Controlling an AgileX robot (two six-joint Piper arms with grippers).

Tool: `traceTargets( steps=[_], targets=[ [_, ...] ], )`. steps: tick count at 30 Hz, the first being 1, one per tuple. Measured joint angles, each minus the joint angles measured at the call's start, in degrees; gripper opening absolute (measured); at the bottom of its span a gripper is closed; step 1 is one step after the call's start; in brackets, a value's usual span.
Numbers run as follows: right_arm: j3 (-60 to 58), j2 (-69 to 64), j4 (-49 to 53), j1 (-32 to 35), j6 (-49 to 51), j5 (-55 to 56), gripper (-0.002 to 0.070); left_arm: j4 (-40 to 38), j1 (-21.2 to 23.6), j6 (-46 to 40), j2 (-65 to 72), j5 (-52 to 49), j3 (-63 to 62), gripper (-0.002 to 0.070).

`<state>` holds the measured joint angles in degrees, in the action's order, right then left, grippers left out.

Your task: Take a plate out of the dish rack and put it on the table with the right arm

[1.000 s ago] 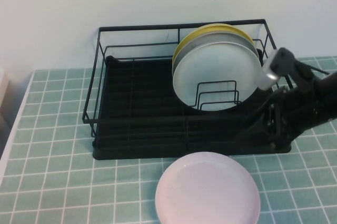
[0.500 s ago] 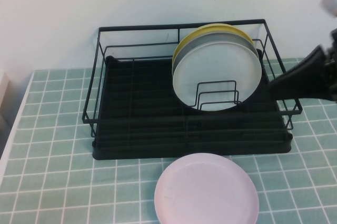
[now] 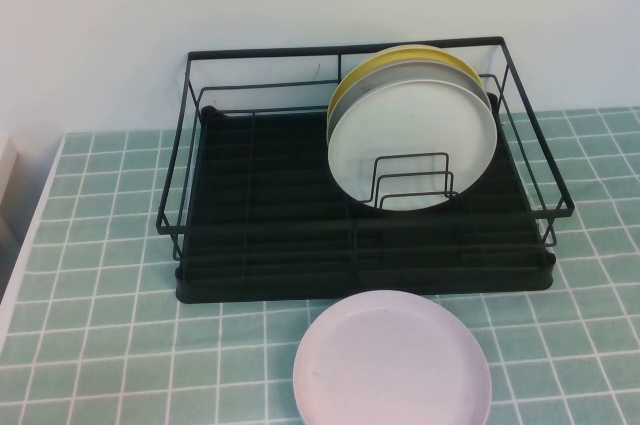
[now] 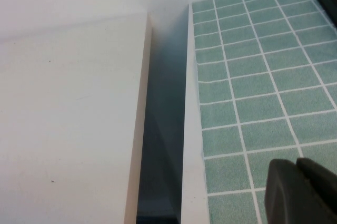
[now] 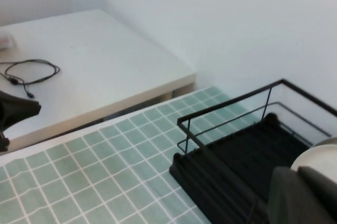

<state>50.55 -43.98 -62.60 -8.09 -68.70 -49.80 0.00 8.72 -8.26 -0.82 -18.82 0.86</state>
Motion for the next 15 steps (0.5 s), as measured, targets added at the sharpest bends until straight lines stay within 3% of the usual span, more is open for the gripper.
traceTargets(
  steps=[3,7,15],
  targets=[
    [-2.73,6.76,1.13,0.0,0.67,1.18,0.0004,0.0,0.0,0.0,0.0,0.0,0.0,-0.0003],
    [-5.02,14.9,11.33,0.12,7.75,-0.05,0.0002,0.0,0.0,0.0,0.0,0.0,0.0,-0.0003],
    [-12.18,22.52,22.46,0.12,16.01,2.36,0.0,0.0,0.0,0.0,0.0,0.0,0.0,-0.0003]
  ],
)
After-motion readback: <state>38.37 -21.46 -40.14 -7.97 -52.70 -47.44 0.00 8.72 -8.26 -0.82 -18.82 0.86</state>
